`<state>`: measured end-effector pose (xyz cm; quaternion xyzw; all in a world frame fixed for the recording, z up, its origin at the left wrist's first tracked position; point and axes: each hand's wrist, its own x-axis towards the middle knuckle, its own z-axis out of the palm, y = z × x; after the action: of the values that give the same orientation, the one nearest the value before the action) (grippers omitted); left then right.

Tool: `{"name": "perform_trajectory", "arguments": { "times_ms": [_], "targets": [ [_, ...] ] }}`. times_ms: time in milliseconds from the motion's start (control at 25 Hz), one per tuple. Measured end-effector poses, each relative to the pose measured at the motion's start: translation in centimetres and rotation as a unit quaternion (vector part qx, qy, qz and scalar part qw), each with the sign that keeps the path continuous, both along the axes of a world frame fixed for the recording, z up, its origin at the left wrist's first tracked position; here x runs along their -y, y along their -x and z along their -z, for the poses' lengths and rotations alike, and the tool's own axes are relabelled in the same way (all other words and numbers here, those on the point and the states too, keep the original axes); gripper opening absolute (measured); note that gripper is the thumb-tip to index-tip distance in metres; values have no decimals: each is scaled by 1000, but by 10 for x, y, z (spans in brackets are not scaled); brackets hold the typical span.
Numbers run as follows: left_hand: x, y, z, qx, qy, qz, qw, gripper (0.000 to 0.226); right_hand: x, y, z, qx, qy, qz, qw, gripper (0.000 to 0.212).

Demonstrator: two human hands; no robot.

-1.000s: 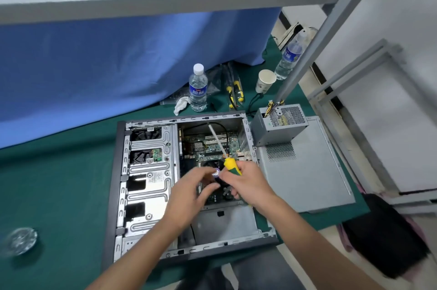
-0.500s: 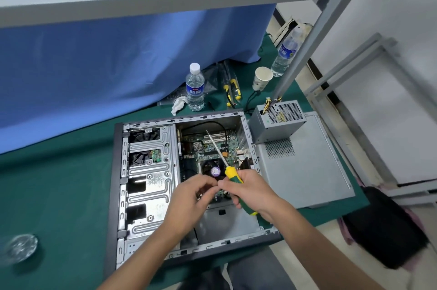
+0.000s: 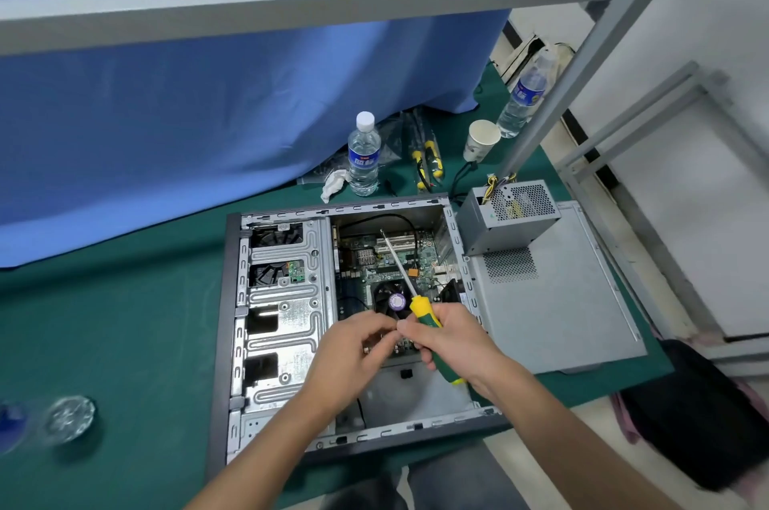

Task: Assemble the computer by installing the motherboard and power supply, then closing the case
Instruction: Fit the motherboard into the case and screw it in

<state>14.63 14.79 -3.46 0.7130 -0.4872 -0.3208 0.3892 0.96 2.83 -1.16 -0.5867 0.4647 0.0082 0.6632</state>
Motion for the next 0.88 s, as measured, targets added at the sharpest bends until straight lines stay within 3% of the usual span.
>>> {"name": "perform_trajectory", "arguments": {
  "times_ms": [320,440,680,760,880],
  "targets": [
    [5,10,0,38,-9,-23,999,12,5,6,4,-5,-10,-19,1000,14],
    [11,8,1,37,-23,-32,999,11,10,9,9,-26,54,-40,997,16],
    [62,-18,24,135,-148,-34,979,14,48,17,14,-48,167,-44,984,13],
    [84,-25,33,167,-193,-23,967,15,55,19,18,-73,207,-66,973,22],
    [121,-39,41,198,-234,-19,952,21,62,17,24,-64,194,-49,978,18]
  ]
}}
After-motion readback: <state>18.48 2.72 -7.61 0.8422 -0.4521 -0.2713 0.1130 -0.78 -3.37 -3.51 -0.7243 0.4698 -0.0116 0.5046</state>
